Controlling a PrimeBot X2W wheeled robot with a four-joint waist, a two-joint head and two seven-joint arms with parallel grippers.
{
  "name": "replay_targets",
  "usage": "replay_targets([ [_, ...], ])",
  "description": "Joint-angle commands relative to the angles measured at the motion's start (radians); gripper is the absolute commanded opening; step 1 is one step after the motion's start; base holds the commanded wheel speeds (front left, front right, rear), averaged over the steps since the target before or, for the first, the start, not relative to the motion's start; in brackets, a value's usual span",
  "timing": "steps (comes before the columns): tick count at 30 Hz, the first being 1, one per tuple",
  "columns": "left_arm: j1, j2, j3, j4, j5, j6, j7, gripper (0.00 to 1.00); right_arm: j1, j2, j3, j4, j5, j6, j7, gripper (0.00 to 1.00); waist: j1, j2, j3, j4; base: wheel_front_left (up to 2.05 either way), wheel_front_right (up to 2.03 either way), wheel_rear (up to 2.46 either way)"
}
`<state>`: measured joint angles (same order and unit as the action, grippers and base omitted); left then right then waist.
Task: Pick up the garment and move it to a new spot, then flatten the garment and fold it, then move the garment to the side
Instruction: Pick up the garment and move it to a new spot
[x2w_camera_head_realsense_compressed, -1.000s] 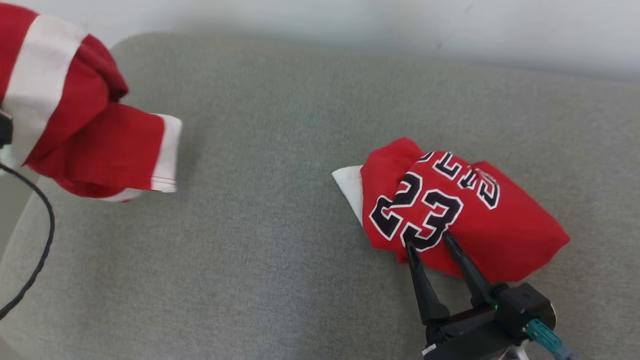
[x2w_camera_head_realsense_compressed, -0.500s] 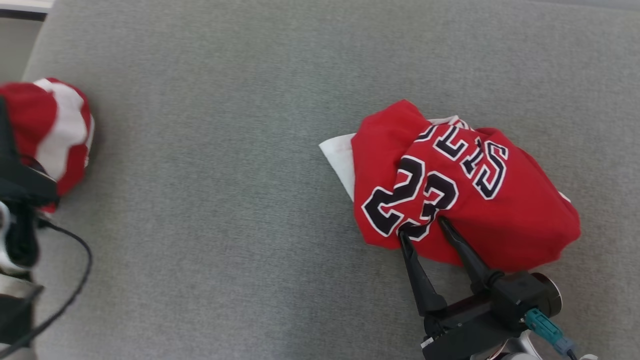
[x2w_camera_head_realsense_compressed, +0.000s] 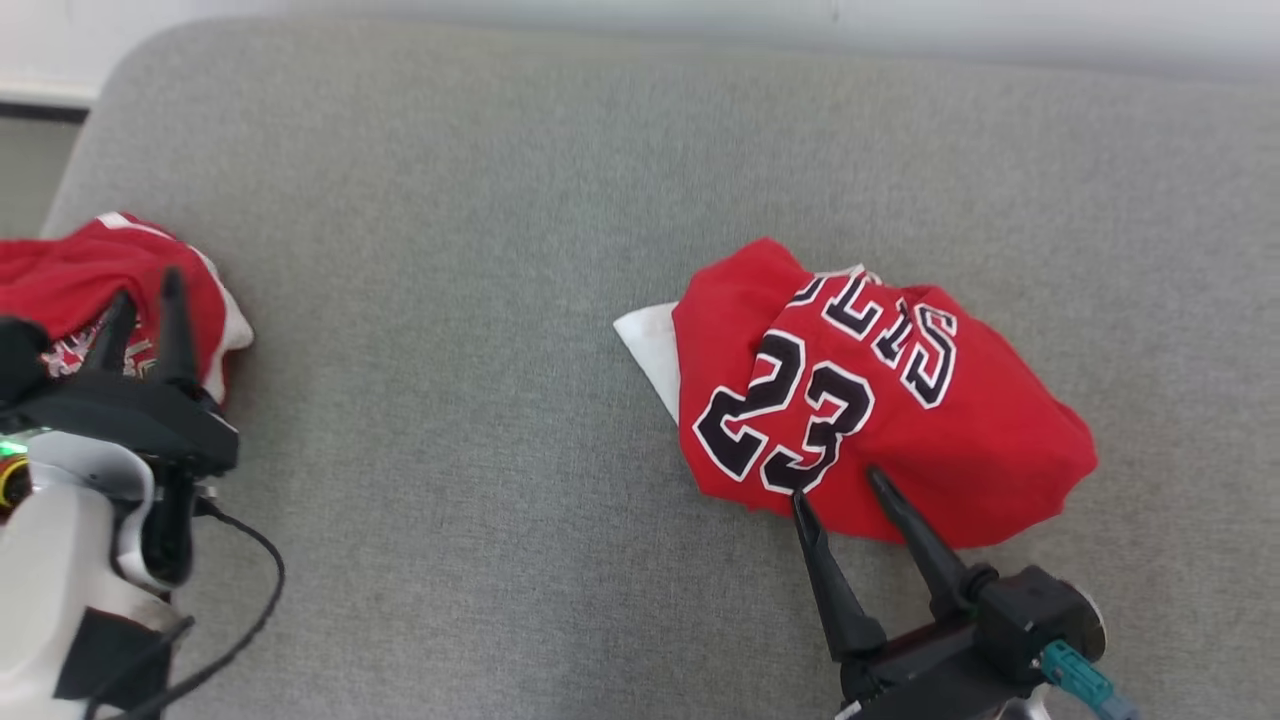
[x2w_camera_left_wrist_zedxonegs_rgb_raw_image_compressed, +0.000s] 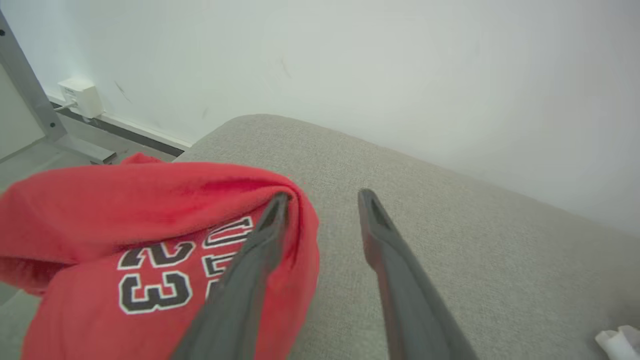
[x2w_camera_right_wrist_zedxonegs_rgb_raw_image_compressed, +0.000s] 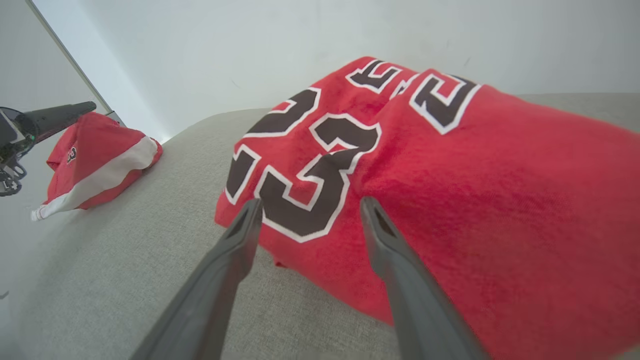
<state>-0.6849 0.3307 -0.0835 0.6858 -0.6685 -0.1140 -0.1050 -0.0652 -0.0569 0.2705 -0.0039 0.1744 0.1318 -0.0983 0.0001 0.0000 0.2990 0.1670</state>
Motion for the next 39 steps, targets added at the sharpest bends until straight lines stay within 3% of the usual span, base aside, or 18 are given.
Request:
replay_targets([
  [1,0.024,-0.001,-0.018,-0.011,0.023,-0.002,-0.024,1.0,0.02,0.003,0.001,0.013,0.015,-0.002,-0.012,1.0,-0.0001,0.0,-0.074,-0.001,0.0,0.0,0.0],
  [7,0.089,-0.034,-0.072,-0.07,0.088,0.017,-0.102,1.0,0.057,0.007,0.003,0.049,0.047,-0.002,-0.039,1.0,-0.0001,0.0,-0.175,0.008,0.0,0.0,0.0],
  [15,0.281,-0.091,-0.114,-0.241,0.171,0.102,-0.152,1.0,0.116,0.007,-0.012,0.087,0.108,-0.002,-0.081,1.0,-0.0001,0.0,-0.308,-0.008,0.0,0.0,0.0],
  [22,0.469,-0.124,-0.089,-0.406,0.198,0.164,-0.16,1.0,0.138,0.007,-0.076,0.097,0.099,-0.002,-0.099,1.0,-0.0001,0.0,-0.339,-0.063,0.0,0.0,0.0],
  [31,0.677,-0.214,-0.009,-0.607,0.284,0.132,-0.161,1.0,0.142,0.007,-0.196,0.096,0.049,-0.002,-0.096,1.0,-0.0001,0.0,-0.326,-0.15,0.0,0.0,0.0],
  [39,0.762,-0.258,0.07,-0.598,0.35,0.075,-0.161,1.0,0.102,0.007,-0.234,0.146,0.015,-0.002,-0.097,1.0,-0.0001,0.0,-0.316,-0.214,0.0,0.0,0.0],
])
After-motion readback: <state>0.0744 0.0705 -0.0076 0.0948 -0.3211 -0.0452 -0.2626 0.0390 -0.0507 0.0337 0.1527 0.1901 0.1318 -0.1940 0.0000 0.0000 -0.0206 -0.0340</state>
